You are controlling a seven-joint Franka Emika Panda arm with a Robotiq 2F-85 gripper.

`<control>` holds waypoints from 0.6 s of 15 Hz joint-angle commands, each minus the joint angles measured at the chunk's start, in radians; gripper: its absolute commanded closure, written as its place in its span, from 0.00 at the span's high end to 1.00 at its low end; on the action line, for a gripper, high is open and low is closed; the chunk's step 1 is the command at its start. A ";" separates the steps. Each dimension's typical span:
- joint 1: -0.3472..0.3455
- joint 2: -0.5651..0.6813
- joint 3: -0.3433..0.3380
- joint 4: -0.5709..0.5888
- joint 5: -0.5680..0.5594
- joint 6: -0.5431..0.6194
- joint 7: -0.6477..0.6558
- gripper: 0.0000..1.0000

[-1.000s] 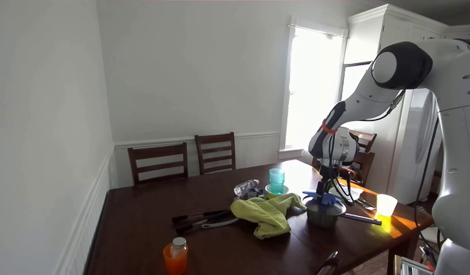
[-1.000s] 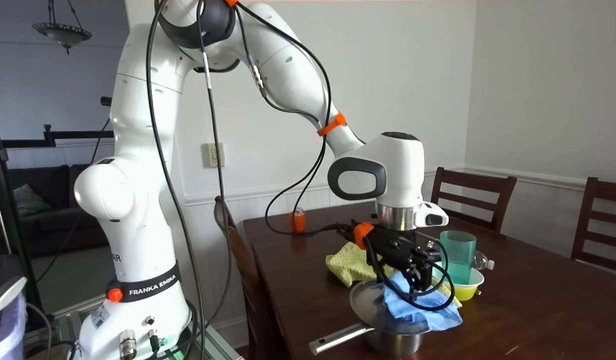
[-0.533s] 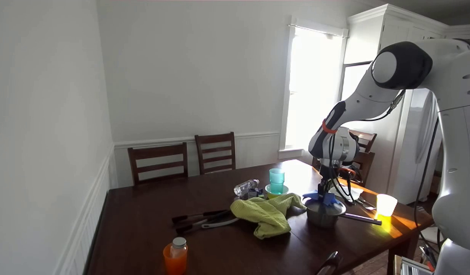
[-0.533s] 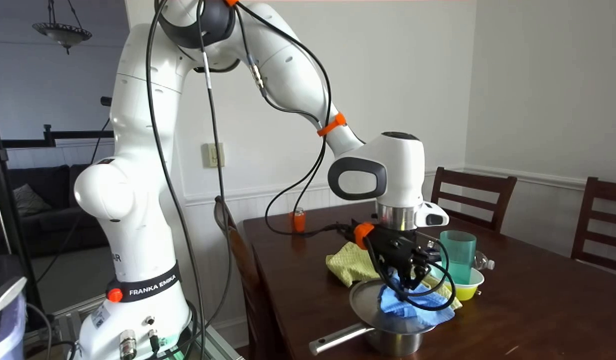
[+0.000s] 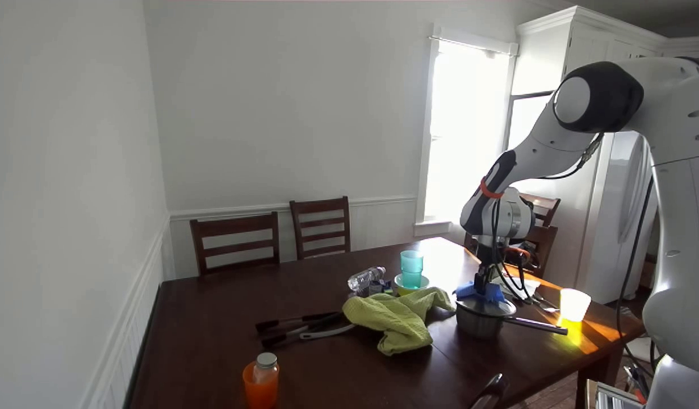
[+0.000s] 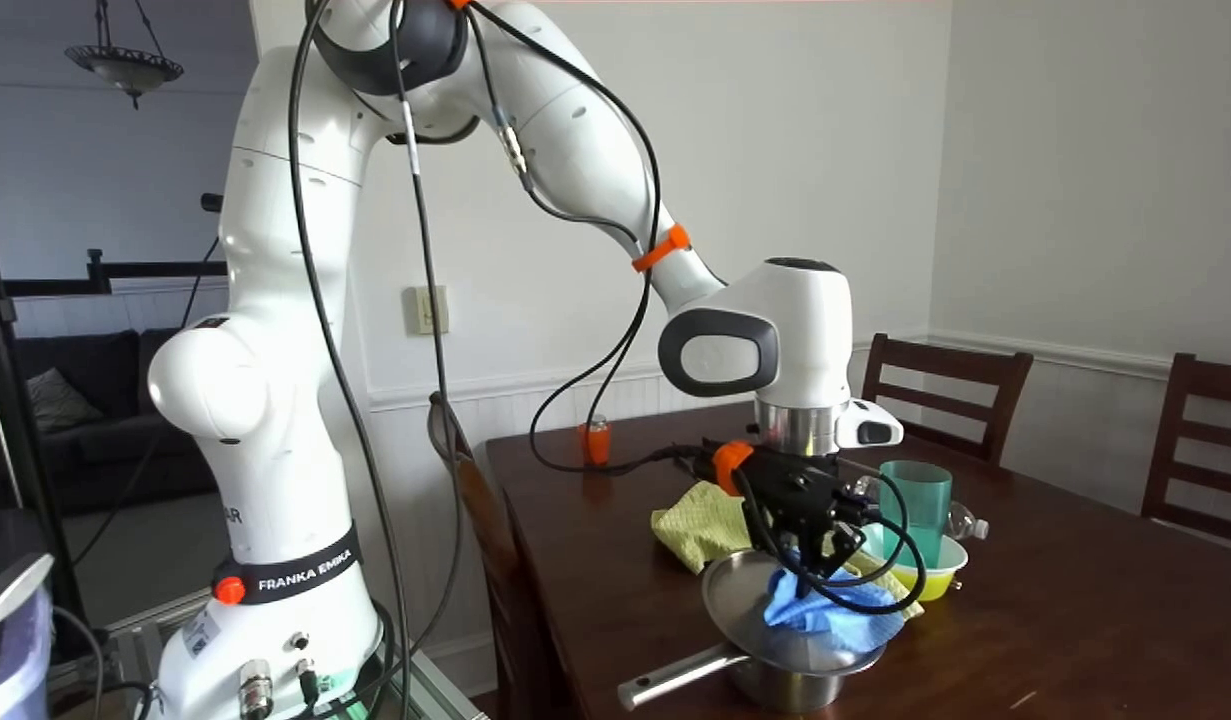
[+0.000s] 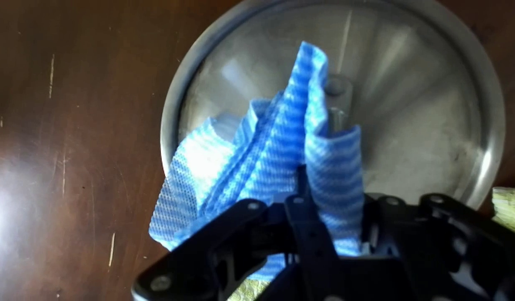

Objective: Use the blue towel on the lid to remove the lid from the pot and put it on the table on the left side of the pot on the table

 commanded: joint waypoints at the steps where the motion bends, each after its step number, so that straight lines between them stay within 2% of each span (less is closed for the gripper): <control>1: 0.016 -0.051 -0.022 -0.002 -0.078 -0.017 0.055 0.02; 9: 0.099 -0.183 -0.033 -0.052 -0.235 -0.017 0.190 0.02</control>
